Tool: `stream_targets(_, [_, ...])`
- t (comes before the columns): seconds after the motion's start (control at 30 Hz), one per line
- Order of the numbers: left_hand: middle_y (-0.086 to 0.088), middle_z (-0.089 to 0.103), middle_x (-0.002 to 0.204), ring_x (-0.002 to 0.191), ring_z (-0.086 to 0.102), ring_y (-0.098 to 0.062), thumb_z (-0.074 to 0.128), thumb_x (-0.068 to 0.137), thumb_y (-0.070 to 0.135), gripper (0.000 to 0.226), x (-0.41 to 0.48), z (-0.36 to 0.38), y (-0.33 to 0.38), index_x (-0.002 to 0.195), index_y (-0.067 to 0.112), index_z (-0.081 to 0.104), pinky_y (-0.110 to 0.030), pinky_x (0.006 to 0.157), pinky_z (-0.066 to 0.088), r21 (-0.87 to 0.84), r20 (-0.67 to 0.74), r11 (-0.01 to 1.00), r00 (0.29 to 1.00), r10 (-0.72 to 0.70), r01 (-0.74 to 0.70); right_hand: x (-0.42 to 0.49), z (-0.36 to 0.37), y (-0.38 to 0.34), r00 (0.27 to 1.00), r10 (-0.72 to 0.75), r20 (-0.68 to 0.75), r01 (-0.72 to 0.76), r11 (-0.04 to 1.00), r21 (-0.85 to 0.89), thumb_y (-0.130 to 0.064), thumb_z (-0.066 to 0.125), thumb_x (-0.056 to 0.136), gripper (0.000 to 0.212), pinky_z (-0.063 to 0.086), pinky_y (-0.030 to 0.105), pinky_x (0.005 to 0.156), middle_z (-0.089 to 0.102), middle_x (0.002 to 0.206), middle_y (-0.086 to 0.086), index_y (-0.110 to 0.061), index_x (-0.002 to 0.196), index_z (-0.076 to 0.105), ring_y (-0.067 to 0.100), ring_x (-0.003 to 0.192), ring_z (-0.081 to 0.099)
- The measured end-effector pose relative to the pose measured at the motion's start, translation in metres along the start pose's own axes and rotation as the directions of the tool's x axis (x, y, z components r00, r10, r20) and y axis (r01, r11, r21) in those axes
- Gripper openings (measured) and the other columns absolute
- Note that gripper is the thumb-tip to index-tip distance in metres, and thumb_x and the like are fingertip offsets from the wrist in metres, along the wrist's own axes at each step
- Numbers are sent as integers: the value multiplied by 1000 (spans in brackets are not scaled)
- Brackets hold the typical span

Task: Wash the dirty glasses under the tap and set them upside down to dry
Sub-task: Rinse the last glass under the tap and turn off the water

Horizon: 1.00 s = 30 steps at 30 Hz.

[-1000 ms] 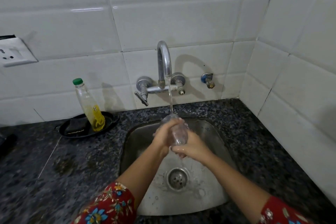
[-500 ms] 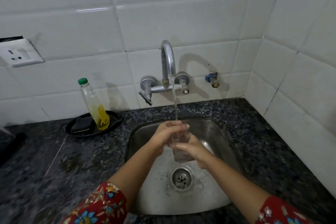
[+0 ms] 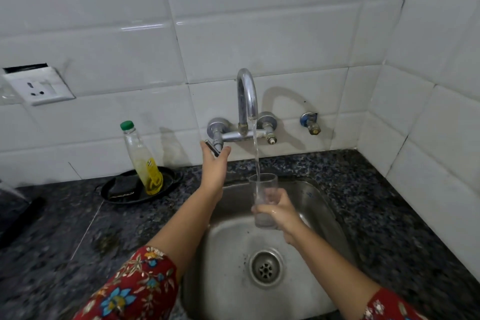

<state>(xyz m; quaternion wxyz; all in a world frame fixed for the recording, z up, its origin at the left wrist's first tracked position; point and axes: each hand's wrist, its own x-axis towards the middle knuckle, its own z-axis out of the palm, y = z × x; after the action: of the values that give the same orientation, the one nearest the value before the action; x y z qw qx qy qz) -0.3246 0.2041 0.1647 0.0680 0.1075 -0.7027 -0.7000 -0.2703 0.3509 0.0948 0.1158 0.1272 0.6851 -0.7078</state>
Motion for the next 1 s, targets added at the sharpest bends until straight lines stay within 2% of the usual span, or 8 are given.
stream_targets(0.1, [2, 7, 164, 149, 16, -24, 51, 100, 30, 79, -2, 3, -3, 156, 28, -5, -43, 118, 19, 17, -5, 999, 1000, 29, -29, -4, 5, 6, 999, -17, 37, 16, 1000, 25, -4, 83, 65, 64, 48, 30, 72, 59, 111, 3, -14, 114, 42, 14, 91, 58])
stream_targets(0.27, [4, 11, 164, 149, 18, -19, 53, 99, 26, 79, -3, 6, -10, 156, 28, -2, -35, 118, 19, 212, 49, 967, 989, 136, -144, -4, -7, 15, 995, 48, 87, -53, 997, 53, -15, 81, 70, 56, 52, 48, 91, 56, 117, 2, -21, 112, 44, 26, 105, 60])
stream_targets(0.4, [8, 12, 163, 147, 22, -18, 52, 99, 29, 76, -1, -9, -12, 155, 34, 1, -39, 120, 22, 313, 182, 929, 972, 146, -198, -12, -14, 23, 974, 56, 220, -78, 993, 93, 3, 69, 76, 50, 48, 50, 92, 57, 119, 6, -23, 110, 44, 31, 110, 59])
stream_targets(0.47, [7, 18, 162, 145, 27, -18, 51, 100, 31, 71, -4, -22, -12, 155, 35, 7, -43, 119, 25, 324, 220, 927, 968, 121, -190, -17, -20, 23, 964, 55, 261, -82, 992, 96, 7, 70, 73, 53, 50, 52, 88, 57, 120, 6, -21, 112, 47, 34, 110, 59])
stream_targets(0.57, [8, 29, 158, 142, 31, -11, 53, 99, 31, 62, -27, -31, -26, 153, 29, 23, -36, 116, 28, 334, 230, 920, 964, 132, -206, -25, -34, 20, 965, 64, 253, -63, 998, -10, 2, 77, 68, 53, 53, 40, 75, 58, 122, -8, -23, 111, 57, 21, 106, 59])
stream_targets(0.67, [7, 46, 144, 132, 44, -10, 53, 99, 26, 48, -57, -31, -54, 145, 19, 40, -24, 104, 35, 292, 222, 948, 973, 65, -130, -34, -46, 19, 980, 79, 183, -60, 992, -109, -2, 82, 64, 56, 52, 34, 70, 60, 117, -6, -23, 111, 59, 17, 102, 59])
stream_targets(0.8, [5, 51, 139, 130, 47, -11, 53, 99, 26, 44, -87, -29, -84, 141, 15, 46, -26, 109, 34, 302, 207, 953, 978, -27, -38, -43, -60, 11, 997, 2, 77, 17, 967, -254, -8, 86, 63, 56, 41, 23, 56, 55, 100, -5, -17, 107, 54, 6, 83, 51])
stream_targets(1.0, [1, 53, 136, 126, 50, -15, 55, 98, 27, 40, -107, -23, -105, 137, 16, 48, -30, 104, 41, 341, 171, 940, 985, -36, -25, -42, -66, 0, 987, -153, 44, 159, 919, -362, -18, 93, 51, 71, 46, 32, 88, 52, 111, -6, -21, 107, 49, 16, 108, 50])
